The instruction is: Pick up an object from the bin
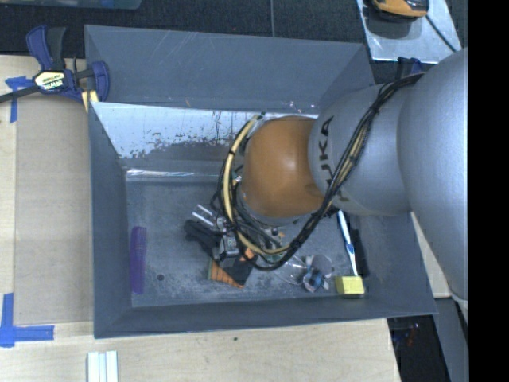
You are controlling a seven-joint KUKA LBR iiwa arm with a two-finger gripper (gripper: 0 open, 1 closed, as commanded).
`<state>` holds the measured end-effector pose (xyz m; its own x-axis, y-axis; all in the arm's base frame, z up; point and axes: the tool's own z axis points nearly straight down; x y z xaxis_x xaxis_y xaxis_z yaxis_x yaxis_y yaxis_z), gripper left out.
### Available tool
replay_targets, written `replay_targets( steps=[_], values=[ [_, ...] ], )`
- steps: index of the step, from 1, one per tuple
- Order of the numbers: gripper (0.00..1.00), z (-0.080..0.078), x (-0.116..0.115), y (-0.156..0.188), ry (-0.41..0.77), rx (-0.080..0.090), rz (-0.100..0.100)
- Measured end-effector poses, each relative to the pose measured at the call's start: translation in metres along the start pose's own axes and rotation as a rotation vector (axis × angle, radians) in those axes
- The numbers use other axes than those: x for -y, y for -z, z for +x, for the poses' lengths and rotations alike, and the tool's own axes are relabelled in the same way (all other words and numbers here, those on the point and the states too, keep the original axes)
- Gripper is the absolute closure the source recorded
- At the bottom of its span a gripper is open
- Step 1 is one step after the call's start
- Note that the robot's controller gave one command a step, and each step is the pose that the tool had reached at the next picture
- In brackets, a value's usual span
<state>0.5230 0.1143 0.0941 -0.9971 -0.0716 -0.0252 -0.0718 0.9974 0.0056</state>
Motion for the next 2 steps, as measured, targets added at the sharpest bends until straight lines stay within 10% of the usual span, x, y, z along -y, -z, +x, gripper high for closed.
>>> replay_targets(
  steps=[2],
  values=[
    [1.00, 0.000, 0.000, 0.040, -0.001, -0.002, 0.000]
  ],
)
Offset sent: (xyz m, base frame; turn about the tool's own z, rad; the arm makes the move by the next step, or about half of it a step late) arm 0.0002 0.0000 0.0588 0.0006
